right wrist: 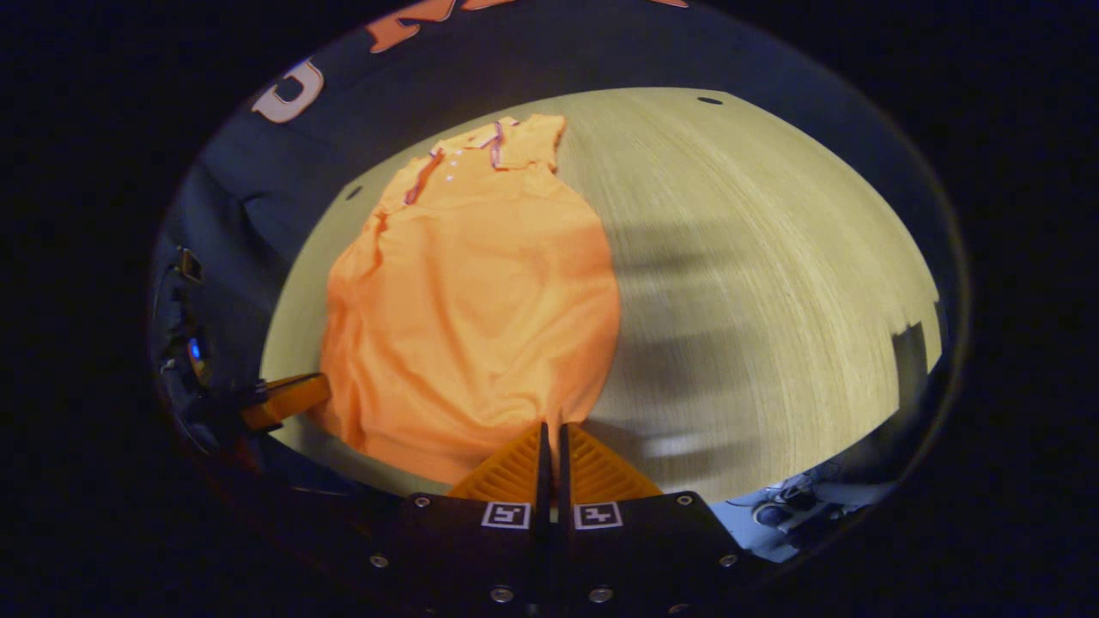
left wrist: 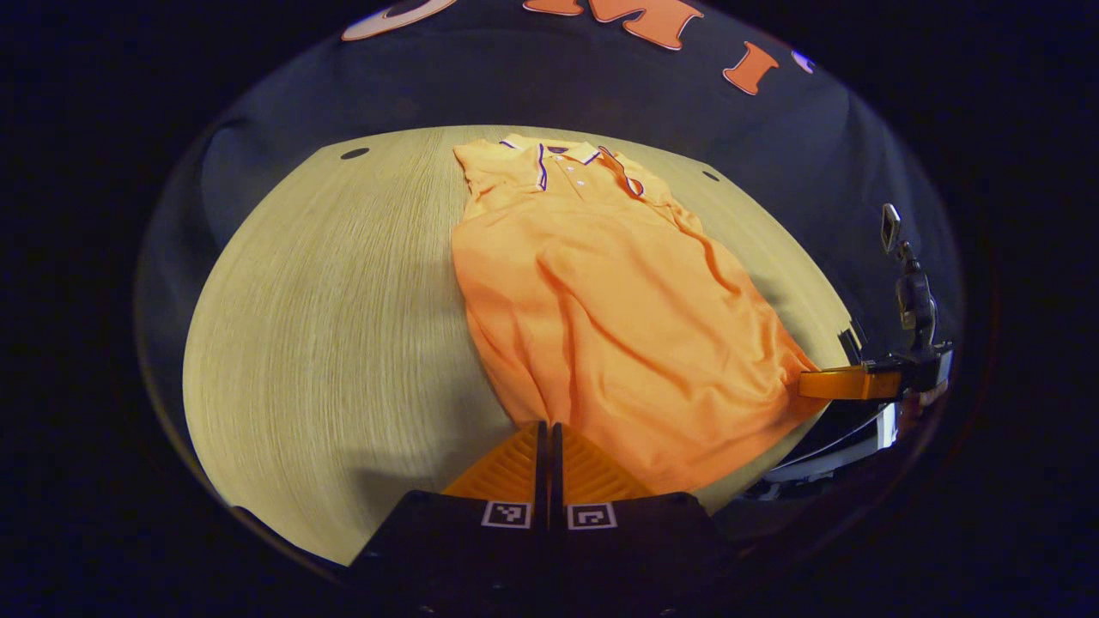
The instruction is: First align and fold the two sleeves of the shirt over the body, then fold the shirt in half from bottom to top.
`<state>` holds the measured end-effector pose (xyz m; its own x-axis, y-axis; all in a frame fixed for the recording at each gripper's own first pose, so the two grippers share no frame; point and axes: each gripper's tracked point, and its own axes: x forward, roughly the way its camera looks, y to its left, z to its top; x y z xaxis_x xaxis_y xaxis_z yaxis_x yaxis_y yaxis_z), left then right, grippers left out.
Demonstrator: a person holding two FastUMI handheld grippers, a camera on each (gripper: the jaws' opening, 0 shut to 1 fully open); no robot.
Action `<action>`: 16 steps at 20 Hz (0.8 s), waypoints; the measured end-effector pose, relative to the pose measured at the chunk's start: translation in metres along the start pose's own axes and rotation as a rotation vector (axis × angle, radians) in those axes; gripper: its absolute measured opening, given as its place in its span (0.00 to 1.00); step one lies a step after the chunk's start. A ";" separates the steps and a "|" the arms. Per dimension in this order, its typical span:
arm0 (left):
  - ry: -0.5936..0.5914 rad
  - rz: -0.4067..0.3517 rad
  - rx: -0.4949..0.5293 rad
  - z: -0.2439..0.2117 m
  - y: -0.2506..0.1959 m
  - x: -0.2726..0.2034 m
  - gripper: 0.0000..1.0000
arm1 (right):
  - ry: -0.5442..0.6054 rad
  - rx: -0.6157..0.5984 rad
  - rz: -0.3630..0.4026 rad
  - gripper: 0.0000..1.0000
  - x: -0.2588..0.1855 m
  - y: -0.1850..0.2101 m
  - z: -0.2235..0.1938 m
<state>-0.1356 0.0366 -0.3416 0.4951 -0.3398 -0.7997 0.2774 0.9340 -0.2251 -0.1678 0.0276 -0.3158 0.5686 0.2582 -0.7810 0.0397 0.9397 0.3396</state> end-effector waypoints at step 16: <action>-0.246 -0.037 -0.066 0.131 -0.022 -0.050 0.01 | -0.209 0.155 0.302 0.04 -0.046 0.029 0.108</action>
<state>-0.0586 0.0186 -0.2235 0.6728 -0.3834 -0.6327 0.2489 0.9227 -0.2944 -0.1045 0.0184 -0.2137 0.7279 0.4513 -0.5162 -0.0402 0.7796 0.6250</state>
